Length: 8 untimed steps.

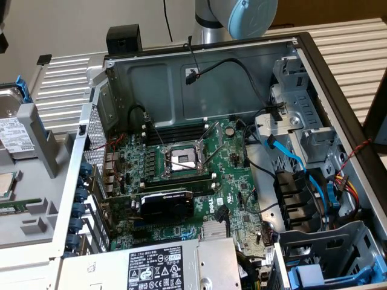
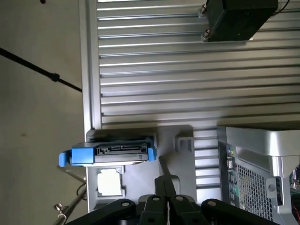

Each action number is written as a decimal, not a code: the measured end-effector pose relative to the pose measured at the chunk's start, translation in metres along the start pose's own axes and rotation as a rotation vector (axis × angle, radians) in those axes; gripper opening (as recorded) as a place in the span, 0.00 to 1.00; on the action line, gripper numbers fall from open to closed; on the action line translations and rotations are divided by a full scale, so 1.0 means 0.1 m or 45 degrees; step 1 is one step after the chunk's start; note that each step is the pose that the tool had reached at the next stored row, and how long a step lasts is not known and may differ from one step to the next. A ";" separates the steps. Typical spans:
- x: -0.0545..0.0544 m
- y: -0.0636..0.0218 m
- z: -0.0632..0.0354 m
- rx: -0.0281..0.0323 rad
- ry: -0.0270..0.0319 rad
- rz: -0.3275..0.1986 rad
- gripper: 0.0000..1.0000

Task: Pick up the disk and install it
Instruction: 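Reach for the disk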

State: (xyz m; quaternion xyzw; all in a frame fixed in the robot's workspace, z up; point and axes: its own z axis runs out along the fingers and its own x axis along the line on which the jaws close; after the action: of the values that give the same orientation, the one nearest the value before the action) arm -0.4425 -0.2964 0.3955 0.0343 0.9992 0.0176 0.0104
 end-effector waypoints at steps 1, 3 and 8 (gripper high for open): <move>0.03 0.015 0.000 0.0009 0.0000 0.000 0.11; 0.10 0.045 0.000 0.0043 0.0010 0.000 0.11; 0.18 0.094 -0.001 0.0214 0.0089 -0.020 0.11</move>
State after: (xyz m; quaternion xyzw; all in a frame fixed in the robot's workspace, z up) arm -0.4596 -0.2859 0.3956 0.0265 0.9996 0.0092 0.0067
